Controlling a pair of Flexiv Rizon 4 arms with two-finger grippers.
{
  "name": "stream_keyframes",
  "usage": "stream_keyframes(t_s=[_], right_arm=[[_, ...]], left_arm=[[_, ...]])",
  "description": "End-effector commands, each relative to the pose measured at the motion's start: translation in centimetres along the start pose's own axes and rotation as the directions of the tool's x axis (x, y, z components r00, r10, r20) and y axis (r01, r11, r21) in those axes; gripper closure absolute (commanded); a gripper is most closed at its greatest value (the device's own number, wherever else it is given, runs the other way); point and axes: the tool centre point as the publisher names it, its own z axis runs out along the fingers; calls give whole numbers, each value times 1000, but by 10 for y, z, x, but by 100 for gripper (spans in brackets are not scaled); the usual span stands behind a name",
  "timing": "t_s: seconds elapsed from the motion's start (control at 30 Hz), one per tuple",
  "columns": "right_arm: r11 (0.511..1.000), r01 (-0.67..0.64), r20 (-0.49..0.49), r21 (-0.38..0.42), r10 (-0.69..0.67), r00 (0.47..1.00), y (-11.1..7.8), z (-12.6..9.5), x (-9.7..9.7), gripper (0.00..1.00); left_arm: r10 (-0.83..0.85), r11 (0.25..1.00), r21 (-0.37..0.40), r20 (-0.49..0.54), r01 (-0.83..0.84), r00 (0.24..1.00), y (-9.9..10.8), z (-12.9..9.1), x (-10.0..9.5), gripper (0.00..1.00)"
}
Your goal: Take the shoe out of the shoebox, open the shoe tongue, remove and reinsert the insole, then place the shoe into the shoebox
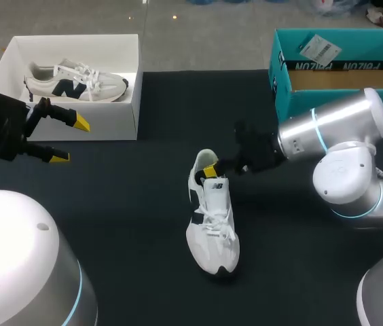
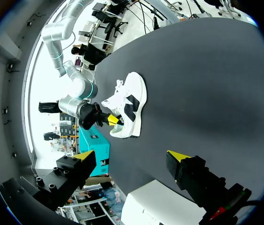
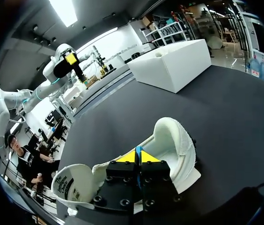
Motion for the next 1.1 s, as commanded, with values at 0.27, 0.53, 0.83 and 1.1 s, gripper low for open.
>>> stream_keyframes(t_s=[0.27,0.53,0.83,1.1], right_arm=[[999,24,17,-22,-23,1000,11,1,1,57],[1000,24,24,-18,-24,999,11,-1,-2,100],[999,40,10,-20,-40,999,14,8,-2,100],[998,61,18,24,-62,998,8,16,-7,100]], left_arm=[[-1,1000,-1,-5,1,1000,0,0,-1,0],[-1,1000,-1,-5,1,1000,0,0,-1,0],[-1,1000,-1,-5,1,1000,0,0,-1,0],[-1,1000,-1,-5,1,1000,0,0,-1,0]])
